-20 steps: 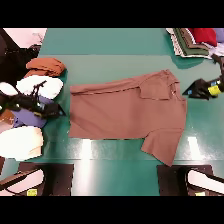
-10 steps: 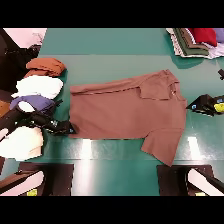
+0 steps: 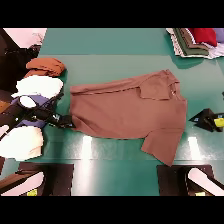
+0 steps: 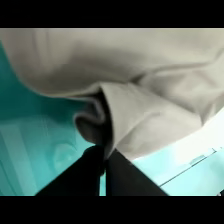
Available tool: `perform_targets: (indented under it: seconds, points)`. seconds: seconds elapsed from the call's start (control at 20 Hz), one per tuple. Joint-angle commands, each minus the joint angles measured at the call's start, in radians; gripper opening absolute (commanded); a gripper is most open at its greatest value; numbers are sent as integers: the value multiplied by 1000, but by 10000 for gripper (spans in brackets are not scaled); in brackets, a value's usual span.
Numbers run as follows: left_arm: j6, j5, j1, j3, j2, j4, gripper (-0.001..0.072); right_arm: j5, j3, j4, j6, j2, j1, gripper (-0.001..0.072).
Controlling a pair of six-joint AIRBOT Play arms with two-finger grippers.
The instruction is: Fold the shirts.
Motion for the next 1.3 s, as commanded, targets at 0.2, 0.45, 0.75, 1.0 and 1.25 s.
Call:
perform_targets:
  seconds: [0.2, 0.45, 0.75, 1.0, 1.25]
  points:
    - [-2, -7, -2, 61, 1, 2, 24, -161, -88, 8, -30, -171, 68, 448]
    - [-2, -23, -1, 62, 1, 2, 24, -163, -85, 4, -31, -179, 156, 14]
    - [-59, -9, 77, 317, 142, 5, 24, -164, 100, 8, 45, 53, 229, 17]
    - [-59, -5, 153, 786, 295, 7, 24, -255, 591, 6, 106, 206, 324, 17]
    - [-63, 6, 152, 1268, 302, 6, 24, -287, 1028, -36, 114, 291, 328, 17]
